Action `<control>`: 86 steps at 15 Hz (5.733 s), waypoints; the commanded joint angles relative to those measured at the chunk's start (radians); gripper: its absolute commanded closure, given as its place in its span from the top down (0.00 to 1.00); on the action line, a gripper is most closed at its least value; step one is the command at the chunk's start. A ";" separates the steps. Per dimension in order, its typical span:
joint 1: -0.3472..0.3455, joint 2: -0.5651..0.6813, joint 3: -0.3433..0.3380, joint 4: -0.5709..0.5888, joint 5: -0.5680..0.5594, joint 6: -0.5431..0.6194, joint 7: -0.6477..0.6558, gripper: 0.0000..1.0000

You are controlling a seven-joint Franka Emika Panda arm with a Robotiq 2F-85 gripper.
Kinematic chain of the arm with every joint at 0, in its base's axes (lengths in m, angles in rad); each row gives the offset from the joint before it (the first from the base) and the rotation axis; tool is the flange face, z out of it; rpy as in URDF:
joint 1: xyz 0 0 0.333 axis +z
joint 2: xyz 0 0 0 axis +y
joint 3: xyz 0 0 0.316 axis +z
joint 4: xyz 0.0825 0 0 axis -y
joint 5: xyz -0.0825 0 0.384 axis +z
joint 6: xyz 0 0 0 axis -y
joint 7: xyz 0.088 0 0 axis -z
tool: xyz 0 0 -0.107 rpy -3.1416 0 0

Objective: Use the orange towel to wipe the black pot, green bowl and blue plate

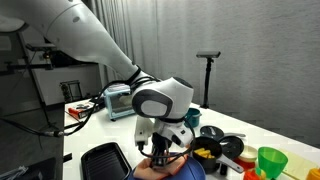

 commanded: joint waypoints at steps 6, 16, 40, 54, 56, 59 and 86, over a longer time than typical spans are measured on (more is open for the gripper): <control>-0.011 -0.027 -0.135 -0.029 -0.199 -0.037 -0.027 0.01; -0.117 0.001 -0.174 0.068 -0.107 0.059 -0.006 0.01; -0.060 -0.169 0.000 -0.191 -0.005 0.202 -0.230 0.01; -0.211 -0.203 -0.237 -0.096 -0.138 0.101 -0.272 0.01; -0.235 -0.229 -0.224 -0.071 -0.089 0.062 -0.298 0.01; -0.225 -0.257 -0.210 -0.052 -0.036 0.025 -0.305 0.01; -0.010 -0.379 -0.047 -0.239 0.211 0.160 -0.268 0.01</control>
